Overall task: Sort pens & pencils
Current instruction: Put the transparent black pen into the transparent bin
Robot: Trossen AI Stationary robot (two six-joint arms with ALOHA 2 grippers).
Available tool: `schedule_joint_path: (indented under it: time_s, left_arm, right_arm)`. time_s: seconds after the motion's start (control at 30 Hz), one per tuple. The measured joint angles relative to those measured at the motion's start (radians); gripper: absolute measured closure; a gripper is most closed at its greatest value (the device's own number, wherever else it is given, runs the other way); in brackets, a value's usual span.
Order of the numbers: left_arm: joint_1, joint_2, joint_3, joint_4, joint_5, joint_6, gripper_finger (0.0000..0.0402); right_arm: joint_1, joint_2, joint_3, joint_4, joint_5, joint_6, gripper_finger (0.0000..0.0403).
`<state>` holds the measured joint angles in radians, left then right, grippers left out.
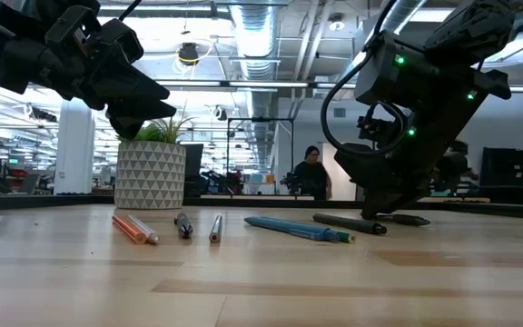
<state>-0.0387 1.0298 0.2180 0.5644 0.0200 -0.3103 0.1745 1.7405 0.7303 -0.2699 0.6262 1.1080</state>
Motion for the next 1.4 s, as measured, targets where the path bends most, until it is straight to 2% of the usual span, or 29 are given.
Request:
schedule_joint_path:
  time_s: [0.47,0.8,1.4]
  left_arm:
    - [0.0,0.0,0.0,0.001,0.0,0.0,0.0252]
    - [0.0,0.0,0.0,0.001,0.0,0.0,0.0252]
    - [0.0,0.0,0.0,0.001,0.0,0.0,0.0252]
  right_arm:
    - [0.0,0.0,0.001,0.001,-0.003,-0.007,0.0287]
    - [0.002,-0.002,0.001,0.0,-0.002,-0.009,0.0333]
    - [0.002,-0.002,0.001,0.001,-0.003,-0.009,0.0331]
